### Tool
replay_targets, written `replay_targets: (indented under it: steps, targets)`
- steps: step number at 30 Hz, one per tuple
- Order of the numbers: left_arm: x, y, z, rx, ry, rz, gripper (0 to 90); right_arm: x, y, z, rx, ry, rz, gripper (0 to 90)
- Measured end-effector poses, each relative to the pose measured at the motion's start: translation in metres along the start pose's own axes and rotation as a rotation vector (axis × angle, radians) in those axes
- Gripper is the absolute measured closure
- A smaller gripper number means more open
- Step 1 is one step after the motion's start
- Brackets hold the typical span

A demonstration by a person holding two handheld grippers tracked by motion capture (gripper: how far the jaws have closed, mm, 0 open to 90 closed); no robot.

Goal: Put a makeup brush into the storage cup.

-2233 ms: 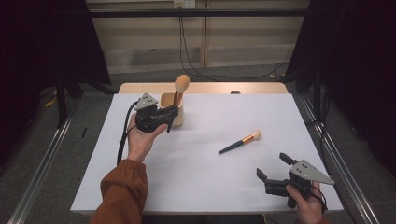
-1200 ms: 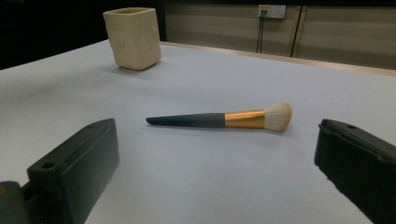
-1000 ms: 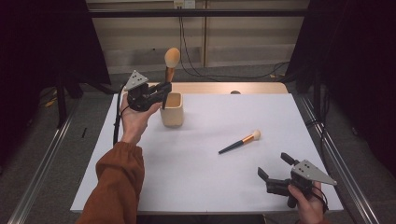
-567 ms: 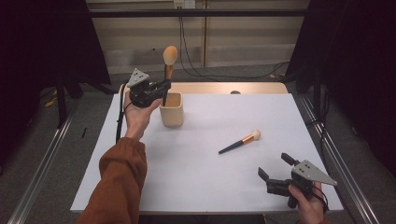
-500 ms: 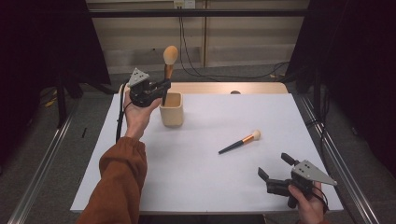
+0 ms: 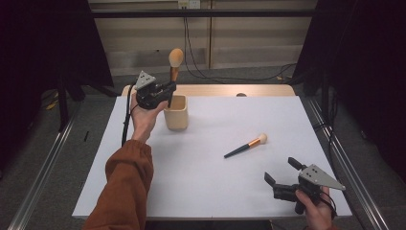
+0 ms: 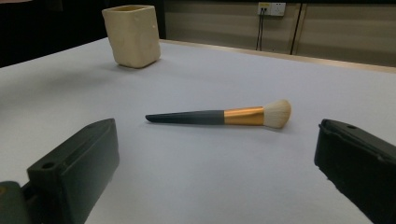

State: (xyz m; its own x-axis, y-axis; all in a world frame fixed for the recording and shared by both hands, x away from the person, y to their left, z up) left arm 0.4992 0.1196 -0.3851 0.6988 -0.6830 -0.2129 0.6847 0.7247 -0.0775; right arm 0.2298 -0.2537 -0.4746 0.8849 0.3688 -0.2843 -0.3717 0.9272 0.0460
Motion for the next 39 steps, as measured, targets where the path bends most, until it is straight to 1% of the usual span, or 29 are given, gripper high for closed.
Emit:
replay_targets:
  steps: [3, 4, 6, 7, 9, 13, 16, 19, 24, 25, 27, 28, 30, 32, 34, 35, 39]
  targets:
    - [0.002, 0.003, -0.003, -0.001, 0.002, 0.006, 74.6, -0.001, -0.001, 0.000, 0.003, 0.000, -0.004, 0.0]
    - [0.002, 0.003, -0.003, -0.014, 0.002, 0.004, 74.6, -0.001, -0.001, 0.000, 0.003, 0.000, -0.004, 0.0]
    - [0.003, 0.003, -0.005, 0.004, 0.013, 0.007, 74.6, -0.001, -0.001, 0.000, 0.003, -0.001, -0.004, 0.0]
    - [0.004, 0.002, -0.006, 0.007, 0.017, 0.007, 74.6, -0.001, -0.001, -0.001, 0.001, 0.000, -0.004, 0.0]
    - [0.004, 0.003, -0.008, -0.004, 0.015, 0.008, 74.6, -0.001, -0.001, -0.001, 0.003, 0.002, -0.005, 0.0]
    - [0.006, 0.004, -0.014, 0.000, 0.033, 0.009, 74.6, -0.001, -0.001, -0.001, 0.001, 0.002, -0.005, 0.0]
    - [0.008, 0.004, -0.017, -0.008, 0.036, 0.011, 74.5, -0.001, -0.001, -0.001, 0.000, 0.001, -0.005, 0.0]
    - [0.010, 0.004, -0.020, 0.001, 0.047, 0.007, 74.5, -0.002, -0.001, -0.001, 0.002, 0.002, -0.006, 0.0]
    - [0.011, 0.005, -0.027, -0.009, 0.057, 0.005, 74.5, -0.002, -0.002, -0.001, -0.002, 0.001, -0.006, 0.0]
    - [0.010, 0.005, -0.029, -0.003, 0.063, 0.008, 74.5, -0.002, -0.001, -0.001, 0.003, 0.002, -0.007, 0.0]
    - [0.010, 0.005, -0.031, -0.013, 0.065, 0.004, 74.5, -0.002, -0.001, -0.001, 0.005, 0.001, -0.007, 0.0]
    - [0.010, 0.006, -0.033, -0.012, 0.072, 0.008, 74.5, -0.002, -0.001, -0.001, 0.004, 0.001, -0.008, 0.0]
    - [0.010, 0.007, -0.036, -0.015, 0.082, 0.005, 74.5, -0.002, -0.001, -0.001, 0.001, 0.003, -0.008, 0.0]
    - [0.010, 0.009, -0.038, -0.011, 0.093, 0.007, 74.5, -0.002, -0.001, -0.001, 0.006, 0.000, -0.009, 0.0]
    - [0.010, 0.010, -0.039, -0.028, 0.087, 0.010, 74.5, -0.002, -0.001, -0.001, 0.002, 0.002, -0.008, 0.0]
    - [0.009, 0.010, -0.039, -0.034, 0.086, 0.005, 74.5, -0.002, -0.002, -0.001, 0.004, 0.002, -0.008, 0.0]
    - [0.011, 0.009, -0.043, -0.026, 0.099, 0.007, 74.5, -0.002, -0.002, -0.001, 0.003, 0.002, -0.008, 0.0]
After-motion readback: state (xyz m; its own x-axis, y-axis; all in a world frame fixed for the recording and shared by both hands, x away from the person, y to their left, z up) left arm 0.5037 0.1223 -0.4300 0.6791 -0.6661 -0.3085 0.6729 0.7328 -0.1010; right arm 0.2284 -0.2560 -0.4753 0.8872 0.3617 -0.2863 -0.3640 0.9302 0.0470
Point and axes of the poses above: each handheld gripper's, and its own axes: x roughly forward along the jaws, z roughly out of its top, y roughly to its left, the point moved 5 cm from there along x, roughly forward along the jaws, and after that the axes turned 3 degrees about -z, right-handed, at the moved point
